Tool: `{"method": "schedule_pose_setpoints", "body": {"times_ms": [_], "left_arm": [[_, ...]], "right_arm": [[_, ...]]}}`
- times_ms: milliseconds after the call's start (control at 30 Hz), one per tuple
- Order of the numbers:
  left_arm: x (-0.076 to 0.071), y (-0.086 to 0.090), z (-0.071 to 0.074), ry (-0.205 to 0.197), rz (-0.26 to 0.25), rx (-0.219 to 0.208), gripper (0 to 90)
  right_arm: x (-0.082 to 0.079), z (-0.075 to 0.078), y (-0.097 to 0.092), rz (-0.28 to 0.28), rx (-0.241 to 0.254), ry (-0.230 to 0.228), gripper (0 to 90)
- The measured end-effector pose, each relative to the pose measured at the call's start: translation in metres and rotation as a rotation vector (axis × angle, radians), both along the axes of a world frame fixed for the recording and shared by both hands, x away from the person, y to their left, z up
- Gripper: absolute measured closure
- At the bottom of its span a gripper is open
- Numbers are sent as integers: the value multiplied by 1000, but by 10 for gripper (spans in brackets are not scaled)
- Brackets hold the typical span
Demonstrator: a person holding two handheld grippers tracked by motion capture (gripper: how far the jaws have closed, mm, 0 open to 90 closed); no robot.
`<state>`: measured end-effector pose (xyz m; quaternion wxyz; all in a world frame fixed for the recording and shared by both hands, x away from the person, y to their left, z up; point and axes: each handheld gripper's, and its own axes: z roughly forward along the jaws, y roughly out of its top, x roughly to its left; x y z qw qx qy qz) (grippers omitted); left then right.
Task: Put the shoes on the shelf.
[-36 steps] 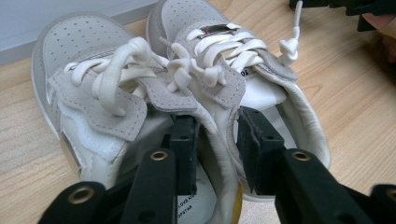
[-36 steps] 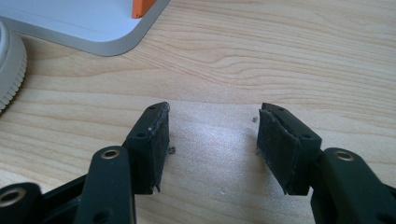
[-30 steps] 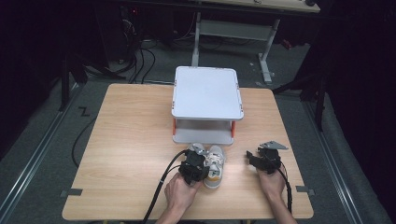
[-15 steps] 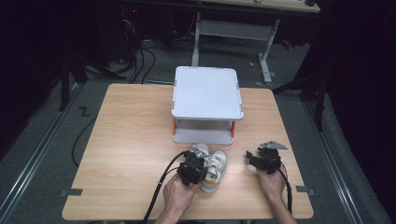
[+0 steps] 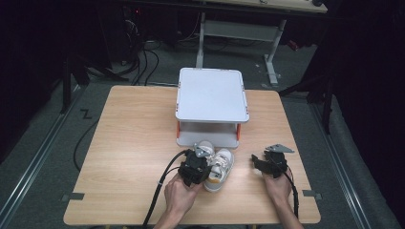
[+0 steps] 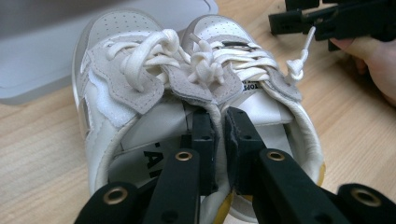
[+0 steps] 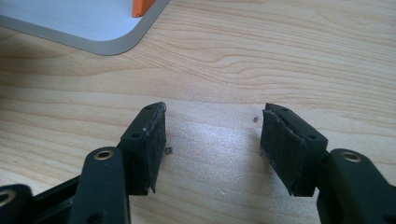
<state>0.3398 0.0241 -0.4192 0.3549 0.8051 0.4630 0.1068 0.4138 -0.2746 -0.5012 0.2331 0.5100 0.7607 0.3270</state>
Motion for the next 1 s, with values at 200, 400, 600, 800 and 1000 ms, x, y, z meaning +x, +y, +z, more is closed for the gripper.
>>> {"method": "schedule_pose_setpoints", "body": {"times_ms": [200, 400, 600, 800, 1000], "left_arm": [[8, 4, 1, -20, 4, -11, 829], [17, 4, 0, -26, 6, -21, 830], [26, 5, -1, -34, 14, -8, 830], [37, 4, -3, -54, 40, -3, 830], [49, 4, -7, -50, 66, -1, 829]], "right_arm": [[0, 0, 1, 9, 2, -1, 443], [-1, 0, 1, 23, 0, -7, 501], [-3, 3, 1, 36, 26, -4, 560], [-9, 22, 0, 85, 98, -35, 591], [-9, 47, 4, 141, 143, -69, 608]]}}
